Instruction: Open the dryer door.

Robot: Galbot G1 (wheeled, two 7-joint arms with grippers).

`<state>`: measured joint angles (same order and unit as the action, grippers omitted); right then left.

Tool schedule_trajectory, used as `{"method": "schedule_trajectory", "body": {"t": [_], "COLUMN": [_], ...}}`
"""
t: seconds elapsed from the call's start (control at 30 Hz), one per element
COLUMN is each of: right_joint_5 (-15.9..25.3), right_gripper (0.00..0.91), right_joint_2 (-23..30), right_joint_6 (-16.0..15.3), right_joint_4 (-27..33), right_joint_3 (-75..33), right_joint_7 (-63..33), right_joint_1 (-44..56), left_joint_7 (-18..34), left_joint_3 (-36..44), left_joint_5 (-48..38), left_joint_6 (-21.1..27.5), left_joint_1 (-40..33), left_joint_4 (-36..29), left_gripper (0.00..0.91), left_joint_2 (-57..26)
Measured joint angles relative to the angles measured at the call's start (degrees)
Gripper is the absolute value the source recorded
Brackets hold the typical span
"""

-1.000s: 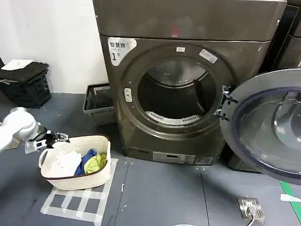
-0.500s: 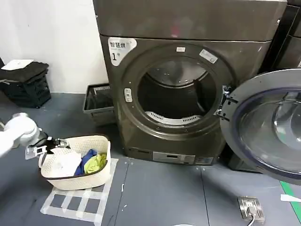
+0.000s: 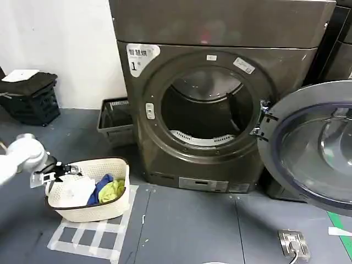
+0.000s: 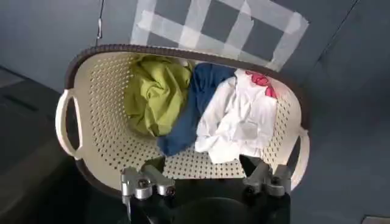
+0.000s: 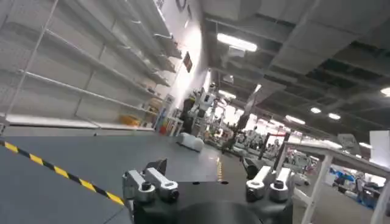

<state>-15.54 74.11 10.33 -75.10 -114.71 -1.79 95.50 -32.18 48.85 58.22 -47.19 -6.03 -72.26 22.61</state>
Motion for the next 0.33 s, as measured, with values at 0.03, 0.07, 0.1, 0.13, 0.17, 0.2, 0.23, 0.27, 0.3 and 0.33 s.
{"method": "schedule_trajectory", "body": {"t": [0.03, 0.07, 0.1, 0.13, 0.17, 0.2, 0.23, 0.27, 0.3, 0.33], "right_joint_5": [0.0, 0.0, 0.1, 0.1, 0.1, 0.1, 0.2, 0.2, 0.2, 0.2], "right_gripper": [0.907, 0.907, 0.907, 0.907, 0.907, 0.907, 0.907, 0.907, 0.907, 0.907], "right_joint_2": [0.0, 0.0, 0.0, 0.0, 0.0, 0.1, 0.1, 0.1, 0.1, 0.1], "right_joint_6": [0.1, 0.1, 0.1, 0.2, 0.2, 0.2, 0.2, 0.2, 0.2, 0.2], "right_joint_4": [0.1, 0.1, 0.1, 0.1, 0.1, 0.1, 0.1, 0.1, 0.2, 0.2], "right_joint_3": [0.0, 0.1, 0.1, 0.1, 0.1, 0.1, 0.1, 0.1, 0.1, 0.1], "right_joint_7": [0.0, 0.0, 0.0, 0.0, 0.0, 0.0, 0.0, 0.0, 0.1, 0.1], "right_joint_1": [0.0, -0.1, -0.1, -0.2, -0.2, -0.2, -0.2, -0.3, -0.3, -0.3], "left_joint_7": [0.0, 0.0, 0.0, 0.0, 0.0, 0.0, 0.0, 0.0, 0.0, 0.0], "left_joint_3": [0.0, 0.1, 0.2, 0.3, 0.4, 0.5, 0.5, 0.5, 0.6, 0.6], "left_joint_5": [-0.1, -0.1, -0.1, -0.1, -0.1, -0.2, -0.2, -0.2, -0.2, -0.2], "left_joint_6": [0.0, 0.0, 0.0, 0.0, 0.0, 0.0, 0.0, 0.0, 0.0, 0.0], "left_joint_1": [0.0, 0.0, 0.0, 0.0, 0.0, 0.0, -0.1, -0.1, -0.1, -0.2], "left_joint_4": [0.0, 0.0, 0.0, 0.0, 0.0, 0.0, 0.1, 0.3, 0.4, 0.5], "left_gripper": [0.907, 0.907, 0.907, 0.907, 0.907, 0.907, 0.907, 0.907, 0.907, 0.907], "left_joint_2": [0.1, 0.1, 0.1, 0.1, 0.2, 0.2, 0.3, 0.3, 0.3, 0.4]}}
